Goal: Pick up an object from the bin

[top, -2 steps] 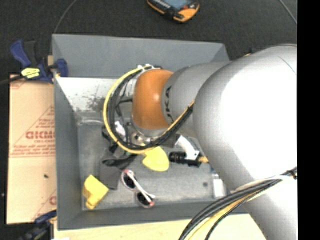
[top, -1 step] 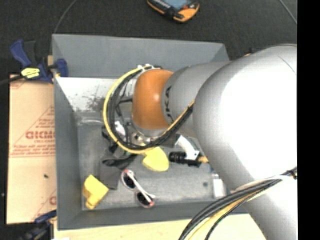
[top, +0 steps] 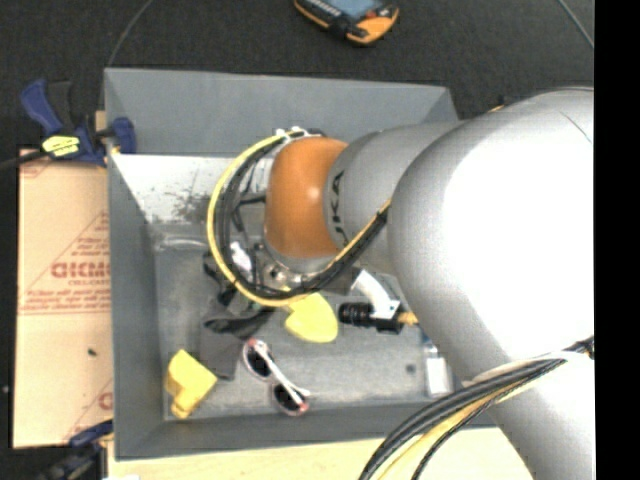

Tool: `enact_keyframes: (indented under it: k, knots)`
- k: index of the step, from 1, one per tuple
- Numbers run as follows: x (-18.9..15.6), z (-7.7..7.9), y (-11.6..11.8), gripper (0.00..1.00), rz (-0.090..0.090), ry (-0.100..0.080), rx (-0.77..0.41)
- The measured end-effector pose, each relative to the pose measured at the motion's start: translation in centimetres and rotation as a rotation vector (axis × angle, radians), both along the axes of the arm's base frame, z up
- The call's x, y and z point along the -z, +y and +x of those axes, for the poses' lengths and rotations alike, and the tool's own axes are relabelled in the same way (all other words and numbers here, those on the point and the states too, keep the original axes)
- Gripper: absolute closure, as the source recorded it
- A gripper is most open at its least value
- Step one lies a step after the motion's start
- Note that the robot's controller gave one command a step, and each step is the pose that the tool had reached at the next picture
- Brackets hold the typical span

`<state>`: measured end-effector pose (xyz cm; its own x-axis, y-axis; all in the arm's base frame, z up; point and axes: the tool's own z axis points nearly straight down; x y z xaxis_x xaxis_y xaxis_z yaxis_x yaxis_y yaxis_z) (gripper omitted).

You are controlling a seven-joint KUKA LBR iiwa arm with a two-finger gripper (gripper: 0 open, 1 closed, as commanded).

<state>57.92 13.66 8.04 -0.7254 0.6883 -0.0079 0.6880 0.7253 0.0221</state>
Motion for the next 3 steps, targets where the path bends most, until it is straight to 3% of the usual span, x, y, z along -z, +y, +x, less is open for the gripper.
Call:
enact_keyframes:
  k: [2, 3]
  knots:
    - [-2.7, -0.3, -0.2, 1.00, -0.003, 0.013, -0.001]
    - [-4.6, -0.3, -0.2, 1.00, -0.002, 0.010, -0.003]
